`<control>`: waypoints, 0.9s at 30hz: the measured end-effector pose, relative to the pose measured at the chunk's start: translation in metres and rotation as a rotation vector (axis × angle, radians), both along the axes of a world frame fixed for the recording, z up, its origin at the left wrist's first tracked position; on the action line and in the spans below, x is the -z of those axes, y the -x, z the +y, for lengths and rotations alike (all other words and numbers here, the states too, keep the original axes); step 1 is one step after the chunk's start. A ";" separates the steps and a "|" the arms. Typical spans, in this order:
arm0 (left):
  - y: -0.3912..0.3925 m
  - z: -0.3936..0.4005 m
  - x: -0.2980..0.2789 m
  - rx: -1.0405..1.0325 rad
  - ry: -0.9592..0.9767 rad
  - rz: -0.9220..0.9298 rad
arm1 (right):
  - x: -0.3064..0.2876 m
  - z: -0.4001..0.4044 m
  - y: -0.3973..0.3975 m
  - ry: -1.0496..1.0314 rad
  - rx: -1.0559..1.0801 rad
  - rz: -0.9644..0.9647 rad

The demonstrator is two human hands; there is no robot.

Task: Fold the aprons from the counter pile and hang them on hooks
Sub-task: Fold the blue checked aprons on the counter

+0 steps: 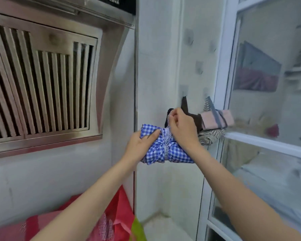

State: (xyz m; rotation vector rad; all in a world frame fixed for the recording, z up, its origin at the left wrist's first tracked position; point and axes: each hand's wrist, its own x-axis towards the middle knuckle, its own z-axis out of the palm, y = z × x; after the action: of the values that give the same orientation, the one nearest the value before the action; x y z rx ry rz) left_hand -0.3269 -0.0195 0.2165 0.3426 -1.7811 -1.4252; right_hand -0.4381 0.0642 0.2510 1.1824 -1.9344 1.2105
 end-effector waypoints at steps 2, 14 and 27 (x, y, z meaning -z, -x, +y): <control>0.041 0.009 -0.016 -0.086 0.178 -0.032 | -0.021 0.011 0.038 -0.030 -0.104 -0.043; 0.186 0.012 -0.058 -0.411 0.387 -0.088 | -0.090 -0.011 0.184 0.078 -0.408 -0.566; 0.204 -0.007 -0.052 -0.464 0.422 -0.133 | -0.088 -0.044 0.221 0.045 -0.373 -0.639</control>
State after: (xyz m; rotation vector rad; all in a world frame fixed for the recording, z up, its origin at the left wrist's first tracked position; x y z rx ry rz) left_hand -0.5305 -0.0266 0.2684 0.5885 -1.8962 -0.6984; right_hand -0.6595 0.0198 0.3390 1.2723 -2.1560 2.0137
